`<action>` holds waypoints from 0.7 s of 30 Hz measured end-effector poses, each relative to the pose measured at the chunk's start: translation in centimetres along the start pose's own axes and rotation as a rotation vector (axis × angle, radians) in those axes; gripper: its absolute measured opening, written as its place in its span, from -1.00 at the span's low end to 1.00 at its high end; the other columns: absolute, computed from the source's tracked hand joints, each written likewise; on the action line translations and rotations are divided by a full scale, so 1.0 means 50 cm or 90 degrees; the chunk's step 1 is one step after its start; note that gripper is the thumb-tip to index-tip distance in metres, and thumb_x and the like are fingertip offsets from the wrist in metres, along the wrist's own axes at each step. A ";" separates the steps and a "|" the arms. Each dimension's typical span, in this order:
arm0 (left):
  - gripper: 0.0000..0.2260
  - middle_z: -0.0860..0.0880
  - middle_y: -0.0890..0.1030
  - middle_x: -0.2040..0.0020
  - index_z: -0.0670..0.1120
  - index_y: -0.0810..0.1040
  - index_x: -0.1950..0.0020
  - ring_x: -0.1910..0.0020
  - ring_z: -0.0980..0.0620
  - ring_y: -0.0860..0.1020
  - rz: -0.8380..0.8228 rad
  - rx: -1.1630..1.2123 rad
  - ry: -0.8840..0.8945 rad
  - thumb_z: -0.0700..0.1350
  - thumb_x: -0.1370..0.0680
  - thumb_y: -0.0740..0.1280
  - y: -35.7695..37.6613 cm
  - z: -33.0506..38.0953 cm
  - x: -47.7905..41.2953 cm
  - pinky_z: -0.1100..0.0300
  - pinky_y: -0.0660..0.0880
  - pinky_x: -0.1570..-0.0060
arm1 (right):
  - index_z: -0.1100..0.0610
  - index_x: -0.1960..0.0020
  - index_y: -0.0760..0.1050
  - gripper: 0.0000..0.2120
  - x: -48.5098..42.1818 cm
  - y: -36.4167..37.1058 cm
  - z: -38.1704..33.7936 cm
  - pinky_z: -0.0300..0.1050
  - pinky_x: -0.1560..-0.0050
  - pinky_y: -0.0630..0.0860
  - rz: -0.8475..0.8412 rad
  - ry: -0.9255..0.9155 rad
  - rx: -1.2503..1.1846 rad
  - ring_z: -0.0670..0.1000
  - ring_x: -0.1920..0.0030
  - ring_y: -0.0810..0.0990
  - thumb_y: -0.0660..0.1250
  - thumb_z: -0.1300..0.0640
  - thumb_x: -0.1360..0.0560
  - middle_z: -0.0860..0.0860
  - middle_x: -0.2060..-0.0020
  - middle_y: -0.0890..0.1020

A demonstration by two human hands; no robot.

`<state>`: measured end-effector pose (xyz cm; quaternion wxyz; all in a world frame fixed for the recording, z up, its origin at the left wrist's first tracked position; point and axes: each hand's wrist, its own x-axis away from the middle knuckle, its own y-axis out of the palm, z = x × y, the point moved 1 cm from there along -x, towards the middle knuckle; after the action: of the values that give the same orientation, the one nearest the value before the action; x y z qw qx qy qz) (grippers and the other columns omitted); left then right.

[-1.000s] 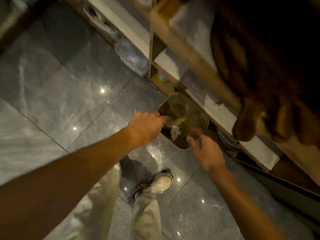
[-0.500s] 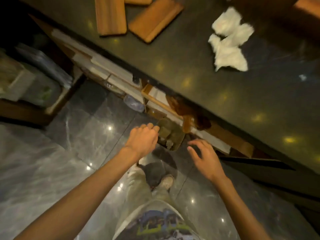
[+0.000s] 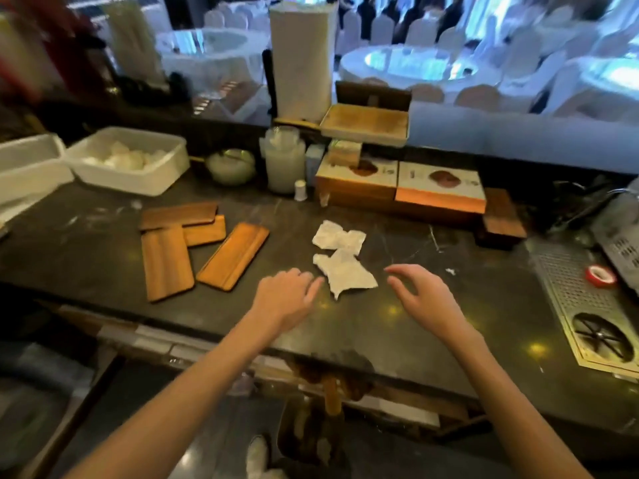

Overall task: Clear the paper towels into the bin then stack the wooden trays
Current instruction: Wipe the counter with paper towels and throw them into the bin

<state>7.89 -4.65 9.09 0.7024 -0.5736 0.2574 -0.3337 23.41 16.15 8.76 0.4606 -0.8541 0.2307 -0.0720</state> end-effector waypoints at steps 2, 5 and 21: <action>-0.59 -0.08 0.61 -0.09 -0.01 0.54 -0.11 -0.07 -0.12 0.60 0.005 0.001 0.004 0.10 -0.66 -0.07 -0.035 -0.009 -0.064 -0.04 0.53 -0.02 | -0.01 -0.26 0.52 -0.72 -0.056 -0.007 -0.010 -0.03 -0.21 0.52 0.011 0.018 0.002 -0.08 -0.19 0.56 0.23 0.00 -0.58 -0.07 -0.17 0.61; -0.64 -0.12 0.53 -0.25 -0.05 0.45 -0.24 -0.14 -0.14 0.57 -0.017 0.006 0.013 0.01 -0.67 -0.06 -0.051 -0.037 -0.157 -0.09 0.53 -0.09 | -0.06 -0.24 0.53 -0.74 -0.127 0.014 -0.018 -0.03 -0.15 0.56 -0.003 0.058 0.003 -0.09 -0.13 0.58 0.23 -0.01 -0.57 -0.08 -0.15 0.62; -0.62 -0.17 0.38 -0.40 -0.08 0.33 -0.44 -0.35 -0.20 0.41 -0.264 0.019 0.104 -0.07 -0.63 0.15 0.194 -0.112 -0.434 -0.09 0.42 -0.23 | -0.04 -0.35 0.46 -0.63 -0.524 0.219 -0.011 0.01 -0.20 0.51 -0.133 0.258 0.085 0.09 -0.22 0.54 0.25 -0.04 -0.56 0.06 -0.31 0.49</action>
<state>-8.57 9.53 -2.05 0.6043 -0.5748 0.1849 -0.5198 -3.52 22.67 2.44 0.4507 -0.8090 0.2235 -0.3042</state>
